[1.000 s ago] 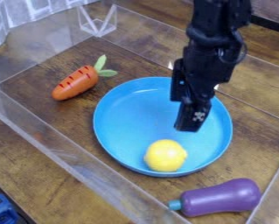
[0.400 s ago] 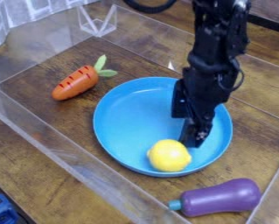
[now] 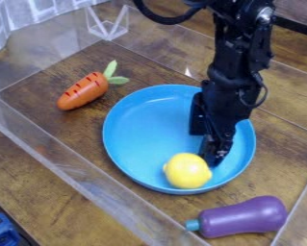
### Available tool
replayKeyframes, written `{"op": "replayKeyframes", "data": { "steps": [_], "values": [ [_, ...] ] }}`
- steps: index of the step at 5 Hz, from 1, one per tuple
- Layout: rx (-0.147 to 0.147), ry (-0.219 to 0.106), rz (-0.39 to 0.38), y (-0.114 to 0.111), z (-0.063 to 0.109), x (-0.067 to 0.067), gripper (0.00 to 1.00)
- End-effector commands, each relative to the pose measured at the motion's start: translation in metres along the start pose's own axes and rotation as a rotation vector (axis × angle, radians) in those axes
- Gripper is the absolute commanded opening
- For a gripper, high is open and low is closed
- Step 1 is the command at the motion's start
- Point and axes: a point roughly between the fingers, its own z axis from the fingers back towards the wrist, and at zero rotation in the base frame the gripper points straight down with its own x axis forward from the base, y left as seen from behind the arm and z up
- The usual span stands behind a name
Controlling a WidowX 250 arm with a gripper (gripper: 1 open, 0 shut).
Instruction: Put the lemon on the blue tray
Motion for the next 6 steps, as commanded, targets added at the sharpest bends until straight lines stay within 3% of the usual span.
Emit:
{"op": "replayKeyframes", "data": {
  "steps": [1, 4, 5, 6],
  "values": [
    [0.027, -0.044, -0.002, 0.002, 0.022, 0.018, 1.0],
    [0.029, -0.045, -0.101, 0.006, 0.01, 0.03, 1.0],
    [0.03, -0.045, -0.116, 0.013, 0.004, 0.035, 0.0],
    [0.03, -0.042, -0.135, 0.02, -0.001, 0.039, 0.0]
  ]
}}
